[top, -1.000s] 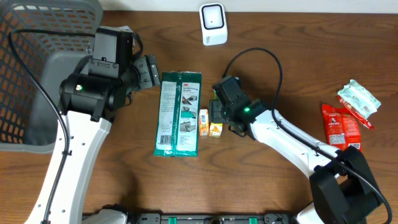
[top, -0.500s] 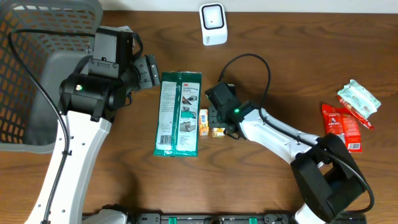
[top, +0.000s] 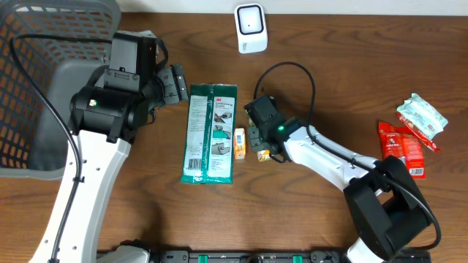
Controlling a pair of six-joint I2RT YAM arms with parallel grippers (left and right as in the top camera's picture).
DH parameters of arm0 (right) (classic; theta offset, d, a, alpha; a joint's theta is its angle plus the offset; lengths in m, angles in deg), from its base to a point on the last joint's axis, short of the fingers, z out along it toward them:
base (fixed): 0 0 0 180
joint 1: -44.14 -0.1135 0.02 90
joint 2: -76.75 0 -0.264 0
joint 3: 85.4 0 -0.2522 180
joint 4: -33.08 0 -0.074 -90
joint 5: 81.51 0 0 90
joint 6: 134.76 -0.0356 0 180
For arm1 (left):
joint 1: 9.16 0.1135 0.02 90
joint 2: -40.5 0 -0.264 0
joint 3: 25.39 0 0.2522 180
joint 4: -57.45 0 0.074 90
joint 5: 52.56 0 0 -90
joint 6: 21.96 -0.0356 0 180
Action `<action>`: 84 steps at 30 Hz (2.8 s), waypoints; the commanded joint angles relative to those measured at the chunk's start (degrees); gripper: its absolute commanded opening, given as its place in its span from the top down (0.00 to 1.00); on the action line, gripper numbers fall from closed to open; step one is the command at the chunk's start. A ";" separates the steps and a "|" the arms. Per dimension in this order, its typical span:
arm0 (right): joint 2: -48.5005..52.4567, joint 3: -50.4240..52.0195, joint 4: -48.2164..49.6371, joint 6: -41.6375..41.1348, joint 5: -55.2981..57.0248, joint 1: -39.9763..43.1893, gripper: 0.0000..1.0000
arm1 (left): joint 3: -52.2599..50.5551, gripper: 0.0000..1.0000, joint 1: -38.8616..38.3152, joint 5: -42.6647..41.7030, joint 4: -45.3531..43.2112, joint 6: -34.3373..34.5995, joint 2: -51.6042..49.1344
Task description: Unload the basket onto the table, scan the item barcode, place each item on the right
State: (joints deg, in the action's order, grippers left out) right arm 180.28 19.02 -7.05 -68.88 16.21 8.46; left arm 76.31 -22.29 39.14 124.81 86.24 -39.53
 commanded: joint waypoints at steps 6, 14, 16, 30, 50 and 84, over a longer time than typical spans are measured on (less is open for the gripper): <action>-5.70 -0.28 -4.55 11.06 2.32 5.60 0.71 | 0.37 0.16 0.26 0.28 0.15 0.09 -0.17; -7.41 -0.28 -9.01 16.11 1.79 10.84 0.71 | 0.37 0.16 0.26 0.28 0.15 0.09 -0.17; -7.41 -0.28 -9.25 16.11 1.68 11.54 0.71 | 0.37 0.16 0.26 0.28 0.15 0.09 -0.17; -7.41 -0.26 -13.68 18.86 1.64 11.69 0.54 | 0.37 0.16 0.26 0.28 0.15 0.09 -0.22; -7.41 1.81 -23.37 10.62 -4.11 11.69 0.51 | 0.37 0.16 0.26 0.28 0.15 0.09 -0.24; -10.40 4.90 -15.76 25.55 -1.14 11.69 0.72 | 0.37 0.16 0.26 0.28 0.15 0.11 -0.24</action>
State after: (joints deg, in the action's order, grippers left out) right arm 171.49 23.91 -22.85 -47.33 14.55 19.91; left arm 76.31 -22.29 39.14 124.83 86.24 -39.53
